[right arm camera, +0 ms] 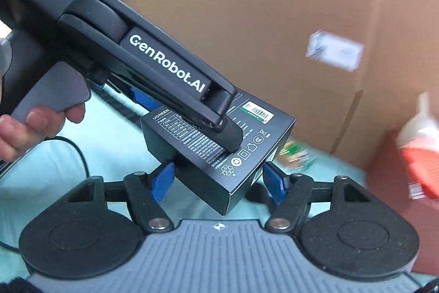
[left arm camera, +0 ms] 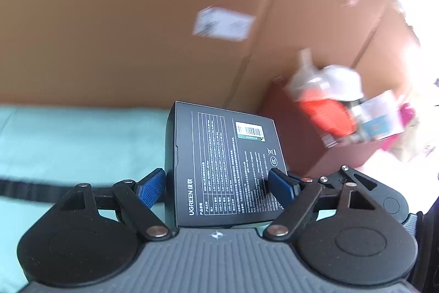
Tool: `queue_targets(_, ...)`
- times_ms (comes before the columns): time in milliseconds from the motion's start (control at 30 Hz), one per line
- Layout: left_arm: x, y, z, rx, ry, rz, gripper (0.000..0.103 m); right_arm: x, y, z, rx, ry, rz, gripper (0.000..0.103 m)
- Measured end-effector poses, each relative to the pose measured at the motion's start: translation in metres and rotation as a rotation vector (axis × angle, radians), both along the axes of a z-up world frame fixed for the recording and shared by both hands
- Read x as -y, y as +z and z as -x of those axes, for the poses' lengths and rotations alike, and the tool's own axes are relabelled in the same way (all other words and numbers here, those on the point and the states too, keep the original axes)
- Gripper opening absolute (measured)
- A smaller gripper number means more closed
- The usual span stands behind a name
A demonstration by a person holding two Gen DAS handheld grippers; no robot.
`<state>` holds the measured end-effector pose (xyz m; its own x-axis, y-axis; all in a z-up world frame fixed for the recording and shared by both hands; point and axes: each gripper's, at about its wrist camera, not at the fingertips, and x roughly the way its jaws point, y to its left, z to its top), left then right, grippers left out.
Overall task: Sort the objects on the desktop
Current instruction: 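Carry the black box with the left gripper into the maroon box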
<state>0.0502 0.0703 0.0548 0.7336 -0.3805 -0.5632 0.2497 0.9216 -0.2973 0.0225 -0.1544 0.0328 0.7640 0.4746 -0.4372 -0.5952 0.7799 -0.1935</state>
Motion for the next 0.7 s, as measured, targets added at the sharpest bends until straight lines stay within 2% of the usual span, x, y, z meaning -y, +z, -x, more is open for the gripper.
queue_targets(200,0.067,0.027,-0.016,0.113,-0.101,0.040,0.084,0.060,0.028,0.005,0.134,-0.119,0.026,0.069)
queue_targets(400,0.131,0.031,-0.040,0.145,-0.159,0.093,0.084,0.114,0.038,-0.001,0.201,-0.211,0.076,0.069)
queue_targets(700,0.182,0.024,-0.073,0.145,-0.186,0.109,0.081,0.164,0.035,-0.022,0.196,-0.282,0.051,0.069)
